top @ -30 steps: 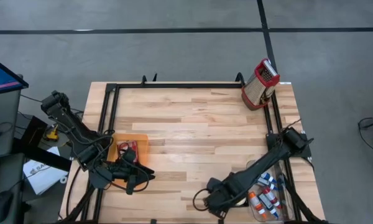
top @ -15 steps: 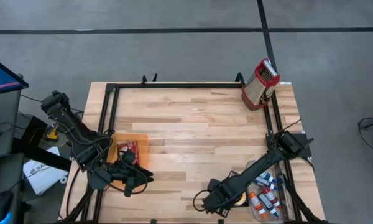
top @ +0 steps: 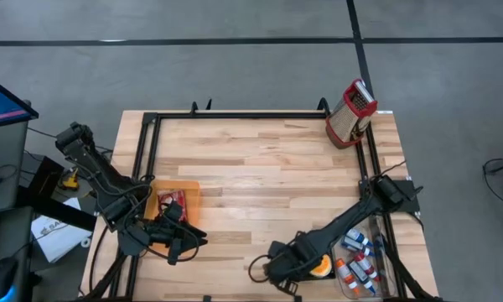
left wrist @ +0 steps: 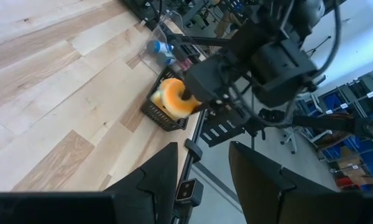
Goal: Pick & Place Food Item
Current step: Put the blue donut into the black bin, then return to Home Position
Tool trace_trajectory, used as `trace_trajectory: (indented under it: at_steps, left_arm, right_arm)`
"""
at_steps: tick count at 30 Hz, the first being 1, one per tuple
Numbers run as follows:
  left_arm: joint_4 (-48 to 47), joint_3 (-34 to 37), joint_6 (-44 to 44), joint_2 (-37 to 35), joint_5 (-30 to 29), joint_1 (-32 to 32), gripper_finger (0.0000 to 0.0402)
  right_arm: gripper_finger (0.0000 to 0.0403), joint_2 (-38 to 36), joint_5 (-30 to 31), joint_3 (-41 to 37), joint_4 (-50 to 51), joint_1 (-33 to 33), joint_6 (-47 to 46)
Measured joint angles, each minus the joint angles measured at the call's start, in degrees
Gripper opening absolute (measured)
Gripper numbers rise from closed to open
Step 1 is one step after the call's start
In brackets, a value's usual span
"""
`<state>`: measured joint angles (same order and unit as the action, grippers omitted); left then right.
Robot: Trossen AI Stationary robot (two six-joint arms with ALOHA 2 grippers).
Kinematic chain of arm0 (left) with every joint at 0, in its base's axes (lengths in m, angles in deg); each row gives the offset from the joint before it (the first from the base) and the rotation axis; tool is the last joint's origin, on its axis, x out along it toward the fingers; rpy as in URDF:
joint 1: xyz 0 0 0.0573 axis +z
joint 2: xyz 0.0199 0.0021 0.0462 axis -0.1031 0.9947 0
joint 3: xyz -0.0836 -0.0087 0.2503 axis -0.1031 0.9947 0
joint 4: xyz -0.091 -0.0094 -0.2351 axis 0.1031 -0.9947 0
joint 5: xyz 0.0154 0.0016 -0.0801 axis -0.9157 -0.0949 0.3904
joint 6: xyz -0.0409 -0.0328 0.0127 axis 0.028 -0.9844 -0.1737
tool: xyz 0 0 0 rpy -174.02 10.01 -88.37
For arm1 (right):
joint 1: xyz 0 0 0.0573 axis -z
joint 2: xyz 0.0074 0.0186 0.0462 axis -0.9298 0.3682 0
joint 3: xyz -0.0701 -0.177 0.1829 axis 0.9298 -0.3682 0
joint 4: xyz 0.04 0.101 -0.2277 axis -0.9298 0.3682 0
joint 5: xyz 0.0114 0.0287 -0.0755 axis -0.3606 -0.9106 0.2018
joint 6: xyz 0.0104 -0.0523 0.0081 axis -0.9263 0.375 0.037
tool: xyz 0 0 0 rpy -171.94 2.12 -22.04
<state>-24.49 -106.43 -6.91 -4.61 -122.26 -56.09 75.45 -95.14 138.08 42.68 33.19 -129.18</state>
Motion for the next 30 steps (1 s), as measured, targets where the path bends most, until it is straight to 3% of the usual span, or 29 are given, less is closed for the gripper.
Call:
trace_trajectory:
  at_steps: [9, 26, 30]
  left_arm:
    - [0.0, 0.0, 0.1, 0.0, 0.0, 0.0, 0.014]
    - [-0.2, 0.0, 1.3, 0.0, -0.1, 0.0, 0.014]
    - [-0.9, 0.0, 1.3, 0.0, -0.1, 0.0, 0.014]
  right_arm:
    - [0.0194, 0.1, 0.6, -0.1, 6.8, -0.7, 0.5]
    - [0.0194, -0.2, 0.2, 0.0, 9.1, -0.8, 0.2]
    - [0.0199, -1.8, 7.4, 2.8, 5.5, -0.4, -0.9]
